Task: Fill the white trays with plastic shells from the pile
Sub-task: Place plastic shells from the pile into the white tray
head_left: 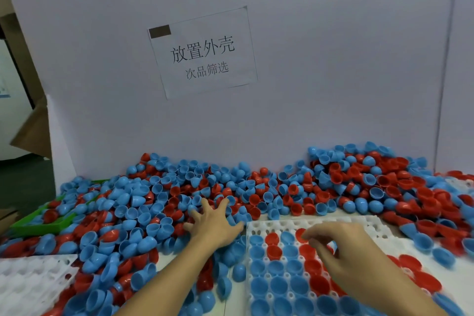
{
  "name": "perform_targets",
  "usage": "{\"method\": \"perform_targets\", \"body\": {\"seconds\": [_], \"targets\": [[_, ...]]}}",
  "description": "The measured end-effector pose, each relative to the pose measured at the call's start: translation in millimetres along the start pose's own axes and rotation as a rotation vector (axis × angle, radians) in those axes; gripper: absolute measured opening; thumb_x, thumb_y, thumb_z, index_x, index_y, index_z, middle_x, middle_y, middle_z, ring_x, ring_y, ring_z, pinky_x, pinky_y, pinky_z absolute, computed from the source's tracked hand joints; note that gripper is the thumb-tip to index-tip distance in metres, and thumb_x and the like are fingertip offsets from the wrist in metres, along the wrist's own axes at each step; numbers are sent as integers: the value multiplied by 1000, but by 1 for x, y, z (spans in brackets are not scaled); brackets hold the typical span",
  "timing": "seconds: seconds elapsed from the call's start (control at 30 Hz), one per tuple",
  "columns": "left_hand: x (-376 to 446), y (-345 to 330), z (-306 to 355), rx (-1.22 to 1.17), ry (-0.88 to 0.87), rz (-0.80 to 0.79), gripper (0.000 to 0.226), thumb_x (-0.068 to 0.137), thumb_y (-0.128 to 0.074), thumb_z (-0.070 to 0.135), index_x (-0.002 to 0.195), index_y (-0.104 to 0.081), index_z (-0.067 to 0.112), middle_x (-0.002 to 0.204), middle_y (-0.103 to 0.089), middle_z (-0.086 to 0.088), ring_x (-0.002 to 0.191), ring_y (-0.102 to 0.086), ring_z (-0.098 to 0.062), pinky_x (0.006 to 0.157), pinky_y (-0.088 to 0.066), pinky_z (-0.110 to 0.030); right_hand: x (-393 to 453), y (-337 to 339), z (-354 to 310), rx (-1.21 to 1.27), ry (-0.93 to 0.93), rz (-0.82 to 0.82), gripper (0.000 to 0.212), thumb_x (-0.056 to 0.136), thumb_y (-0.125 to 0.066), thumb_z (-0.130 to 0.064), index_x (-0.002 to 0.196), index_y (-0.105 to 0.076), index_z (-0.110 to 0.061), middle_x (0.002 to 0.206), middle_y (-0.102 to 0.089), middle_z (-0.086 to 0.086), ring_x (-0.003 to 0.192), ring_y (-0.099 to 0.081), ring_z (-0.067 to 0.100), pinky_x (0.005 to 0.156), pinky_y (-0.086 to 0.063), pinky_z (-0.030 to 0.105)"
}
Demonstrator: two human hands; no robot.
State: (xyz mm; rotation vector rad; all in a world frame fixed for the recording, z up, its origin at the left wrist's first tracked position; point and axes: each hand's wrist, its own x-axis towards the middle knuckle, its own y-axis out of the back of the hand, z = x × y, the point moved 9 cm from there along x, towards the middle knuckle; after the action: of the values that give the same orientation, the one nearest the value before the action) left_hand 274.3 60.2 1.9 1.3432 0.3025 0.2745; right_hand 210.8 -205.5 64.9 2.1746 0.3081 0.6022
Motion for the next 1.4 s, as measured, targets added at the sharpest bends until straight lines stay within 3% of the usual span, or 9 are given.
{"method": "perform_targets", "body": {"seconds": [0.17, 0.37, 0.47, 0.67, 0.77, 0.9, 1.07, 1.2, 1.4], "targets": [[20, 7, -19, -80, 15, -56, 82, 85, -66, 46, 152, -19, 47, 162, -3, -17, 145, -15, -50, 111, -35, -60, -5, -4, -3, -10, 2, 8, 25, 97, -59, -20, 114, -71, -34, 101, -66, -26, 95, -60, -5, 86, -47, 8], [30, -4, -33, -115, 79, -114, 103, 77, -74, 63, 156, -10, 47, 165, 3, -18, 148, -4, -53, 119, -21, -60, -8, 4, -6, -14, 16, 42, 25, 96, -60, -20, 111, -72, -36, 95, -63, -32, 93, -58, -13, 81, -43, 2], [28, -5, -33, -63, 116, 11, 95, 79, -71, 64, 155, -15, 48, 165, -1, -10, 148, -10, -46, 108, -40, -59, -8, 2, -9, -32, 34, 21, 26, 97, -59, -21, 112, -71, -38, 98, -65, -31, 94, -59, -10, 83, -46, 6], [33, -4, -36, -22, 150, -19, 93, 79, -70, 66, 154, -20, 44, 162, -12, -14, 142, -25, -46, 103, -45, -53, -7, -8, -6, -78, 31, -29, 26, 99, -56, -25, 117, -68, -40, 107, -63, -24, 98, -58, -3, 89, -49, 17], [31, 7, -47, -58, 165, 138, 62, 84, -70, 42, 140, -42, 39, 151, -32, -11, 126, -50, -38, 88, -53, -42, -7, -11, -9, -85, 41, -41, 26, 99, -56, -25, 117, -68, -39, 106, -63, -23, 98, -57, -1, 89, -49, 18], [32, 23, -63, -289, 144, 246, 24, 81, -69, 20, 89, -50, 31, 108, -62, -3, 94, -60, -29, 66, -43, -32, -7, -12, -14, -87, 64, -45, 26, 100, -56, -24, 117, -70, -38, 104, -63, -25, 96, -58, -2, 88, -48, 15], [33, 30, -77, -1007, 174, 302, 12, 87, -63, 4, 83, -57, 14, 85, -64, -12, 77, -57, -26, 73, -52, -43, -8, -13, -11, -89, 46, -49, 27, 100, -55, -24, 117, -69, -39, 106, -62, -25, 98, -56, -3, 90, -48, 18], [10, 8, -72, -1541, 371, 99, 7, 93, -60, 7, 97, -63, 11, 83, -65, -12, 70, -61, -24, 59, -53, -36, -8, -10, -11, -58, 50, -36, 24, 99, -57, -25, 114, -71, -38, 102, -65, -25, 94, -59, -3, 88, -48, 15], [-63, -13, -37, -1864, 347, -78, 20, 95, -54, 10, 78, -63, 7, 58, -63, -8, 57, -58, -21, 53, -51, -33, -9, -13, -20, -12, 71, -27, 24, 99, -56, -26, 114, -71, -36, 101, -66, -24, 93, -61, -3, 85, -46, 10]]}}
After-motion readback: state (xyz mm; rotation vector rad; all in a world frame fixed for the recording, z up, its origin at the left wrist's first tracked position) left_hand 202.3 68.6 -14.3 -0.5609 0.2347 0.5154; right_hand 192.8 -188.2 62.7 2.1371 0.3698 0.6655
